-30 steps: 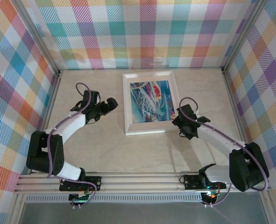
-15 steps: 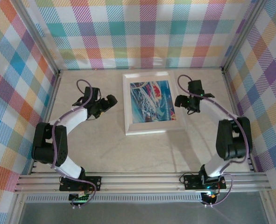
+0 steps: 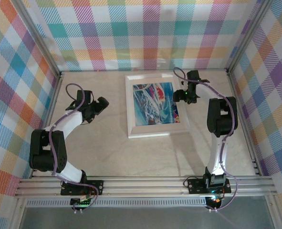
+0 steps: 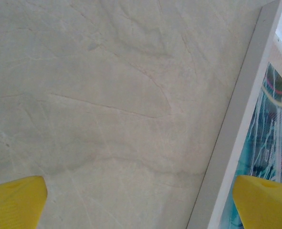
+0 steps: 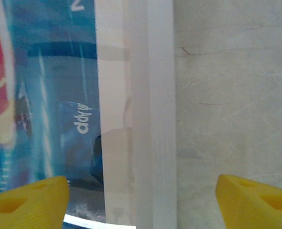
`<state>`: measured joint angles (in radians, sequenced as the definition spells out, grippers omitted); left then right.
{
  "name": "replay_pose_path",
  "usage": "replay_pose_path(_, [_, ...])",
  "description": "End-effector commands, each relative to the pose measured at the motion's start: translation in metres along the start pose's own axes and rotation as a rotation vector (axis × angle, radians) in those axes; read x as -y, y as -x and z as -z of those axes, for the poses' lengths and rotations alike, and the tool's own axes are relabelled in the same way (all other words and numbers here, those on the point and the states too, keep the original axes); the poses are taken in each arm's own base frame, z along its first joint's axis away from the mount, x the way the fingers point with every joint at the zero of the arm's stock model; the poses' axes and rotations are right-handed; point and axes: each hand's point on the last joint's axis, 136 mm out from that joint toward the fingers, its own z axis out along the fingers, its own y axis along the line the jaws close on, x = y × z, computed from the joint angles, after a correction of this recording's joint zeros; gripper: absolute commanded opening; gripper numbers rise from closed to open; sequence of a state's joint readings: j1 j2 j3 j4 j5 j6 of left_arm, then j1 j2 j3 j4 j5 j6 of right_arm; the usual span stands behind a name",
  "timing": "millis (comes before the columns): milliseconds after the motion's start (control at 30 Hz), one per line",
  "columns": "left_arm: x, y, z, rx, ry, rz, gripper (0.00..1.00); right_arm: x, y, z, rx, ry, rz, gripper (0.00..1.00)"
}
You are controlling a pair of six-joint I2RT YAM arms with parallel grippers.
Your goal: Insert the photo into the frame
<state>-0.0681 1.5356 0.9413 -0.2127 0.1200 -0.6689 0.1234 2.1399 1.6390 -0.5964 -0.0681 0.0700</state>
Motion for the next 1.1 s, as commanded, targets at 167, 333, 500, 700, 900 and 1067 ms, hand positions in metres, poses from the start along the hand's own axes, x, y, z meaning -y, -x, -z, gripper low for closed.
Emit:
replay_pose_path(167, [-0.009, -0.003, 0.004, -0.002, 0.0, 0.039, 1.0, -0.004, -0.012, -0.003, -0.08, 0.042, 0.031, 0.47])
replay_pose_path(333, [-0.005, -0.002, 0.007, -0.003, -0.015, 0.037, 1.0, -0.01, -0.024, -0.005, -0.12, 0.067, 0.031, 0.3])
replay_pose_path(500, [-0.005, -0.004, 0.009, -0.003, -0.025, 0.036, 1.0, -0.016, -0.041, -0.002, -0.146, 0.045, 0.05, 0.24])
replay_pose_path(700, [-0.004, -0.005, 0.008, -0.005, -0.034, 0.037, 1.0, -0.037, -0.064, 0.008, -0.174, 0.081, 0.025, 0.21])
replay_pose_path(900, [-0.002, -0.006, 0.01, -0.004, -0.044, 0.034, 1.0, -0.052, -0.096, 0.006, -0.237, 0.033, 0.064, 0.21])
replay_pose_path(1067, [-0.004, -0.005, 0.015, 0.008, -0.042, 0.027, 1.0, -0.056, -0.119, 0.003, -0.27, 0.023, 0.051, 0.21])
